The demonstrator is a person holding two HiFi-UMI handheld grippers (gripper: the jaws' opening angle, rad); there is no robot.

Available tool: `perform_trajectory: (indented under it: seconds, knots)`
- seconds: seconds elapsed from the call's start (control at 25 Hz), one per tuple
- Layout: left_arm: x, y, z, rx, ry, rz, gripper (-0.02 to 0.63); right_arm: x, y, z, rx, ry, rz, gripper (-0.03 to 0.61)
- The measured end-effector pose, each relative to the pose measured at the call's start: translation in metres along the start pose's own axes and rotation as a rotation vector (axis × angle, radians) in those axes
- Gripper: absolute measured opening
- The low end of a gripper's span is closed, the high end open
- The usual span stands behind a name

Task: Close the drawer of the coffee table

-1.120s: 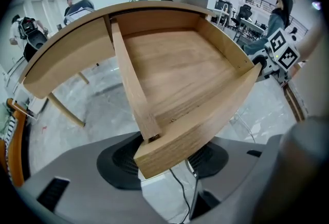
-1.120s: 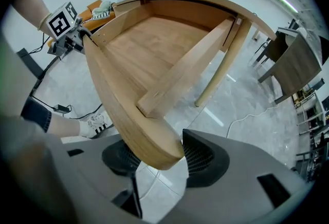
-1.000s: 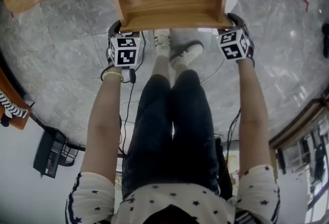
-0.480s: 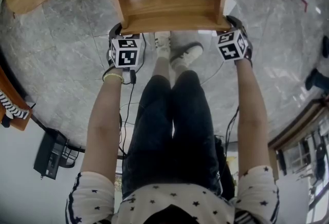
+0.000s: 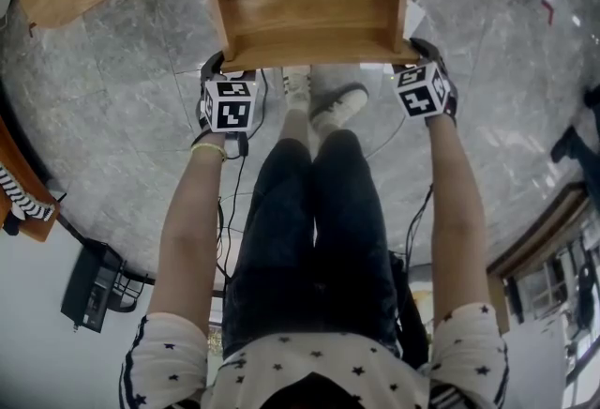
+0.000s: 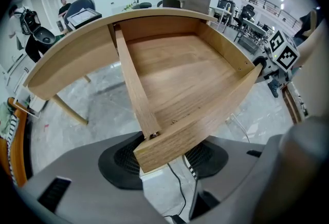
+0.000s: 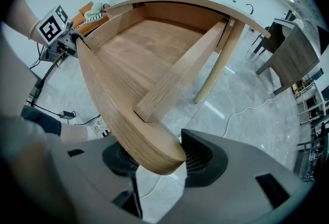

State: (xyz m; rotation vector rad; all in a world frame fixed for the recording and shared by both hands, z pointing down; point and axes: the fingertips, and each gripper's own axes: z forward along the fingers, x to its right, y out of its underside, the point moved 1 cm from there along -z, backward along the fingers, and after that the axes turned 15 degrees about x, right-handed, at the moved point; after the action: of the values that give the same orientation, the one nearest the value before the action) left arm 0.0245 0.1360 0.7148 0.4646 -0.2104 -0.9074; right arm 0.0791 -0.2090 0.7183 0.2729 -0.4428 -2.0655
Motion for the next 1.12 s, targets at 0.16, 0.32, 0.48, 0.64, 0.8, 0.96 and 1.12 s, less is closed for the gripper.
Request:
perform_trajectory:
  seconds: [0.16,0.32,0.48,0.64,0.8,0.96,1.12]
  knots:
    - [0.001,-0.004,-0.007,0.004,0.006,0.001,0.242,0.000,-0.003,-0.008,0.000,-0.011,0.002,0.214]
    - [0.000,-0.009,-0.016,0.012,0.010,0.002,0.242,0.000,-0.007,-0.016,0.008,-0.009,0.003,0.215]
    - [-0.001,-0.016,-0.023,0.024,0.021,0.008,0.242,0.001,-0.013,-0.025,0.019,-0.009,0.006,0.214]
    - [-0.003,-0.020,-0.027,0.028,0.020,0.011,0.242,0.001,-0.016,-0.028,0.021,-0.018,0.005,0.213]
    - [-0.007,-0.024,-0.028,0.033,0.019,0.021,0.242,0.000,-0.019,-0.030,0.027,-0.016,0.010,0.213]
    - [-0.012,-0.031,-0.023,0.036,0.021,0.028,0.242,0.004,-0.024,-0.026,0.031,-0.011,0.016,0.213]
    - [-0.014,-0.035,-0.018,0.034,0.019,0.030,0.242,0.008,-0.027,-0.022,0.030,-0.007,0.013,0.213]
